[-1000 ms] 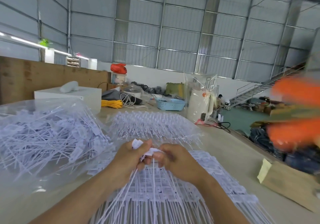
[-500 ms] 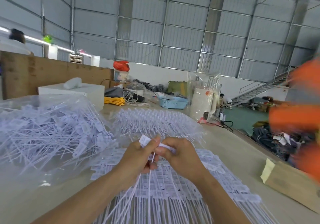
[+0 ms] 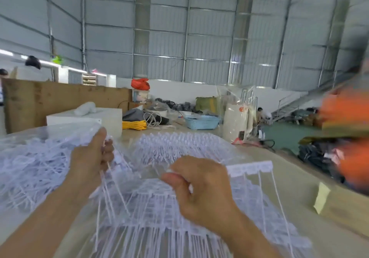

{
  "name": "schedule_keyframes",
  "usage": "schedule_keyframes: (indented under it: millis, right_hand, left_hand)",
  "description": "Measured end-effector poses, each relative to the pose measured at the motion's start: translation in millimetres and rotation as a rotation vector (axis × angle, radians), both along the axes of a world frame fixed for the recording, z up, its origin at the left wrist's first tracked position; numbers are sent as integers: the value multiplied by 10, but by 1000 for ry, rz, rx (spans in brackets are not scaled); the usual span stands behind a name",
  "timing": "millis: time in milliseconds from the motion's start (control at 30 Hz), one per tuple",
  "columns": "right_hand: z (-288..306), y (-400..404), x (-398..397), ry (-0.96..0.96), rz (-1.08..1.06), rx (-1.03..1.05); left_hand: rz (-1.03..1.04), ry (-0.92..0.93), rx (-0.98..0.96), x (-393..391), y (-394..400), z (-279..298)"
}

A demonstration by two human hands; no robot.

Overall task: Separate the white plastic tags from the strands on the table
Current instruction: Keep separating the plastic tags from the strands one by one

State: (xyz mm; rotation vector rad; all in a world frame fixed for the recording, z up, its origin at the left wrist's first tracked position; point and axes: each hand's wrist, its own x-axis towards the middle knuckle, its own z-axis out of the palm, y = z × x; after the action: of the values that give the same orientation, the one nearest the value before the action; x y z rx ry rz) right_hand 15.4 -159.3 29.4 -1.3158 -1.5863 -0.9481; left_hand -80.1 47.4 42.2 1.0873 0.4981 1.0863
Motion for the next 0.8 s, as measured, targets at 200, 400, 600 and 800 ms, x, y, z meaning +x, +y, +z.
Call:
schedule_keyframes:
  millis: [200,400,600,800]
  right_hand:
    - [-52,-108,463,237,-291,38]
    - [-431,-5,710,206,-491,-412]
    - [-750,129,815,244,-526,-836]
    - [-792,150,836,246,-515,-811]
  left_hand:
    - [-507,28,99,296,-587,-121]
    - [-623,24,110,325,-848,-45]
    - [-857,-69,136,145,-901,164]
    - [-743,75,248,-154,-312,444]
